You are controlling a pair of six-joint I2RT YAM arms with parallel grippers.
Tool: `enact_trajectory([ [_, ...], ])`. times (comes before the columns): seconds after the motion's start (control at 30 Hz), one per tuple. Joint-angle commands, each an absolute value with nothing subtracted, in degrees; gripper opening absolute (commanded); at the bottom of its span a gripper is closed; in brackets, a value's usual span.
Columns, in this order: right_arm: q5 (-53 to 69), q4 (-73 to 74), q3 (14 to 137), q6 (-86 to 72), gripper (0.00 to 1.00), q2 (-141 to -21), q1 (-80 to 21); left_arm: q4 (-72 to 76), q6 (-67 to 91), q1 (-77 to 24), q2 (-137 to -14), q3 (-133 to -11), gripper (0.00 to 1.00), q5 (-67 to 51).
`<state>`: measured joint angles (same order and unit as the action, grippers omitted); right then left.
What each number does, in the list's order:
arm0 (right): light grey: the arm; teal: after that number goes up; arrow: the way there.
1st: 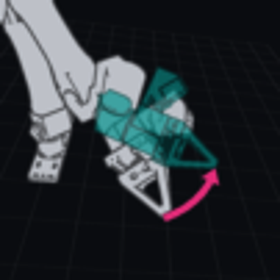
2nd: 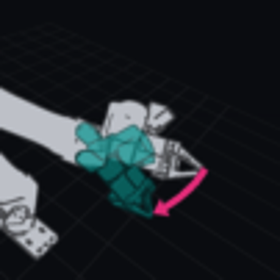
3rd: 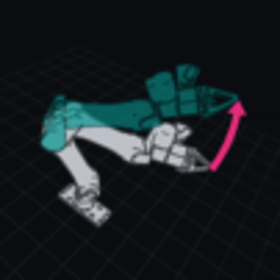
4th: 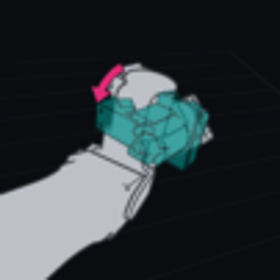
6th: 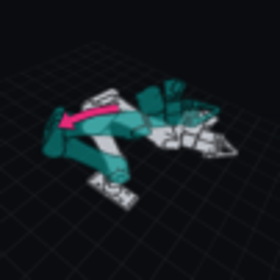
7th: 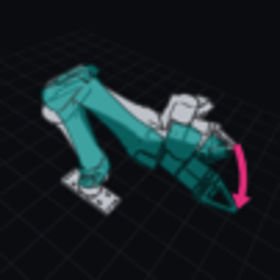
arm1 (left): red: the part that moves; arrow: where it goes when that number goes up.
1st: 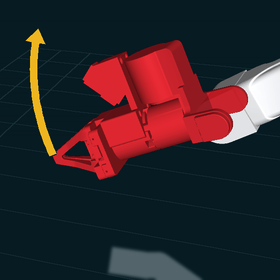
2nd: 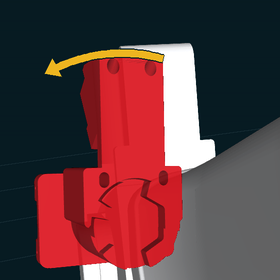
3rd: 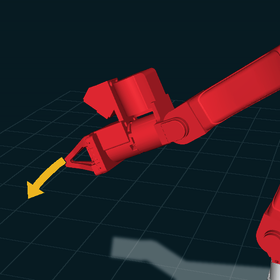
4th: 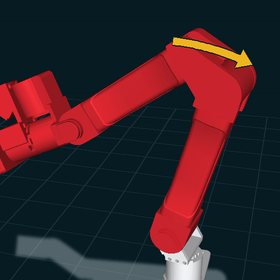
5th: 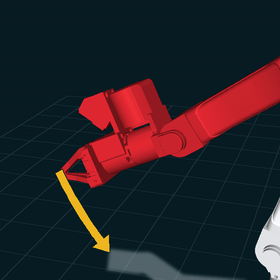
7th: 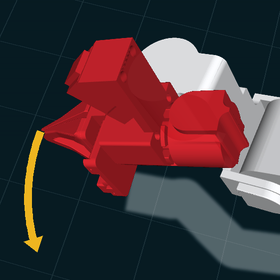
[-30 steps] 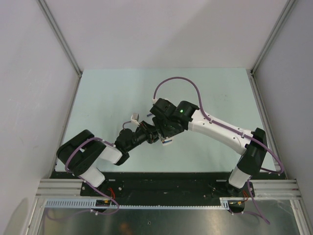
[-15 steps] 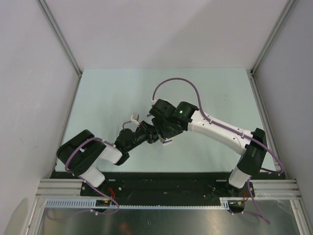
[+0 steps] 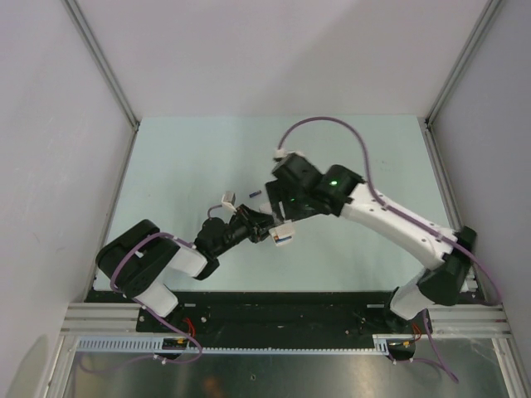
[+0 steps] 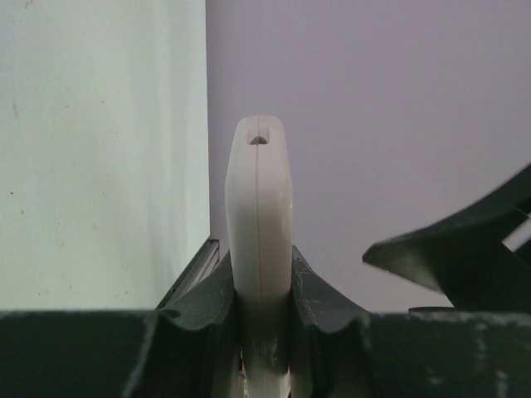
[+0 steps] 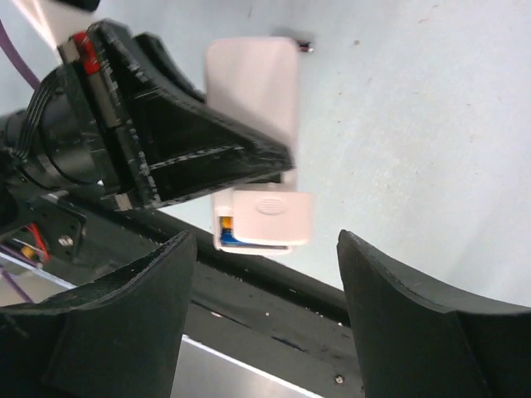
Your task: Load the batteries into the remote control
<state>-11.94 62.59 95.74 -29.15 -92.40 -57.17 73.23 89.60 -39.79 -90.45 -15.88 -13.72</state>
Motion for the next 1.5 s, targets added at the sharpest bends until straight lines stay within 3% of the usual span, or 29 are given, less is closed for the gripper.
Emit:
enact_trajectory([
  [0.0, -5.04, 53.28, 88.35, -34.0, 0.75, -81.31, -49.24, 85.43, 90.0, -38.59, -89.3, -16.35, 0.0, -13.71],
  [0.13, 7.35, 43.96, 78.85, -36.91, 0.83, -75.94, -42.02, 85.69, 89.65, -36.92, -87.98, -16.52, 0.0, -13.97],
  [0.53, 25.57, 24.97, 66.98, -43.77, 0.83, -74.44, -35.86, 86.13, 90.09, -34.63, -85.43, -18.9, 0.0, -14.59],
  [1.47, 32.17, 17.41, 61.17, -46.41, 0.67, -78.93, -35.33, 86.13, 90.18, -33.31, -81.48, -19.42, 0.0, -14.85],
])
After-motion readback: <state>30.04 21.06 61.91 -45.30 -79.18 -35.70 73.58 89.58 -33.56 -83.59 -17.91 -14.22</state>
